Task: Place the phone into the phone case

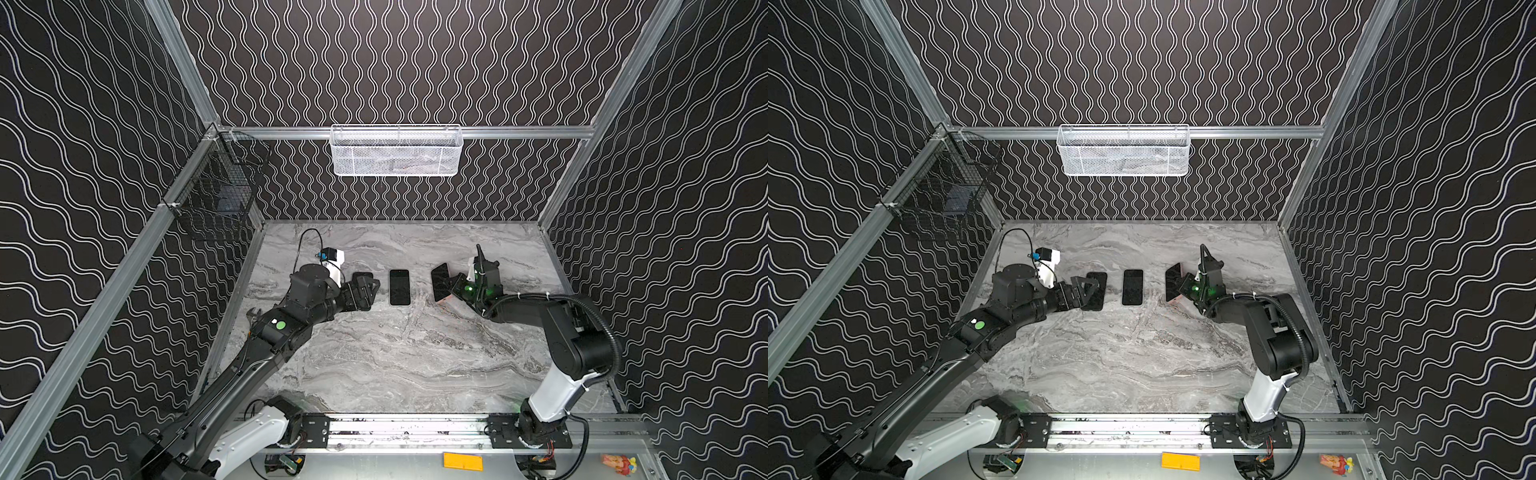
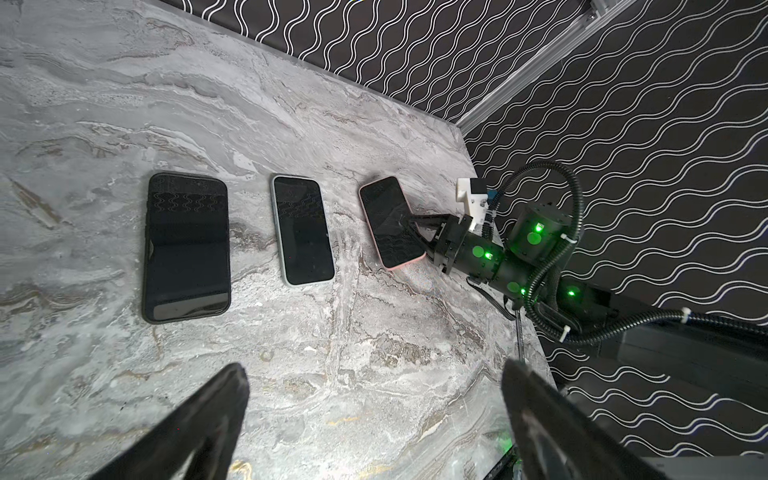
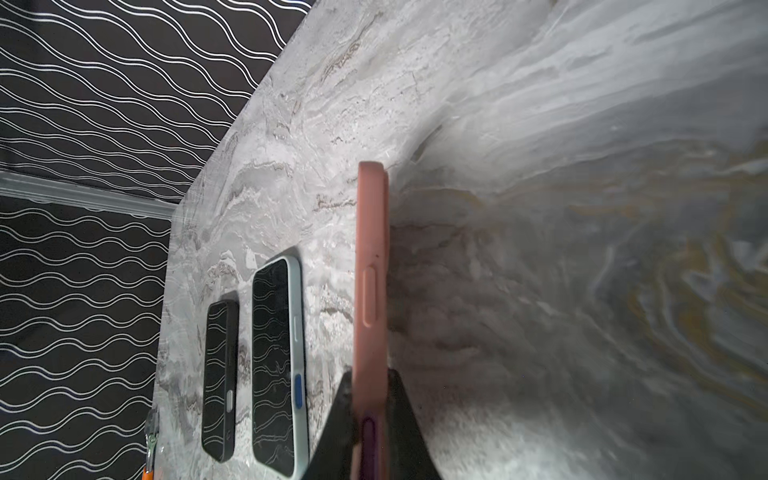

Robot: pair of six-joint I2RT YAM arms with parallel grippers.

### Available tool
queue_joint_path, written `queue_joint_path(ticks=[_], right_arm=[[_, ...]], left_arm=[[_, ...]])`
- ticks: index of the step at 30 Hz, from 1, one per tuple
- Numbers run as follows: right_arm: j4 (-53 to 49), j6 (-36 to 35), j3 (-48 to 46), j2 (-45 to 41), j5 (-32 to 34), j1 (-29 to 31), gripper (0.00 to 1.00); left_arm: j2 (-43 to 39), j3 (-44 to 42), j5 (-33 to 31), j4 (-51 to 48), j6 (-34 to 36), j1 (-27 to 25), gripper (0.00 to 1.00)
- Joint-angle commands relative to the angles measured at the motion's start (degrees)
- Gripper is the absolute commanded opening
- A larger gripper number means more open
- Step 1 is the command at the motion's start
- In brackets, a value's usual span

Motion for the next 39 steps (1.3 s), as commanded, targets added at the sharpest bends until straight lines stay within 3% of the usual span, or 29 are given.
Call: queue_joint_path(ticks=[1, 22, 32, 39], right_arm=[[-1.6, 0.3, 0.3, 1.7, -0.6, 0.2, 0.09], [-0.5, 0.0, -3.7, 0.4, -1.8, 0.4, 0.13], [-3.0, -0.7, -2.6, 0.7, 0.5, 0.3, 0.43], [-6.7, -1.6, -1.2, -2.1, 4.0, 0.2, 0.52]], left_arm=[[0.5, 0.5, 0.5, 0.9, 1.4, 0.1, 0.98], [2.9, 2.1, 2.6, 1.9, 0.7, 0.2, 0.98], [2.5, 2.2, 2.2, 1.2, 0.7, 0.2, 0.99], [2.7, 2.8, 1.2, 0.2, 1.5, 0.2, 0.98]])
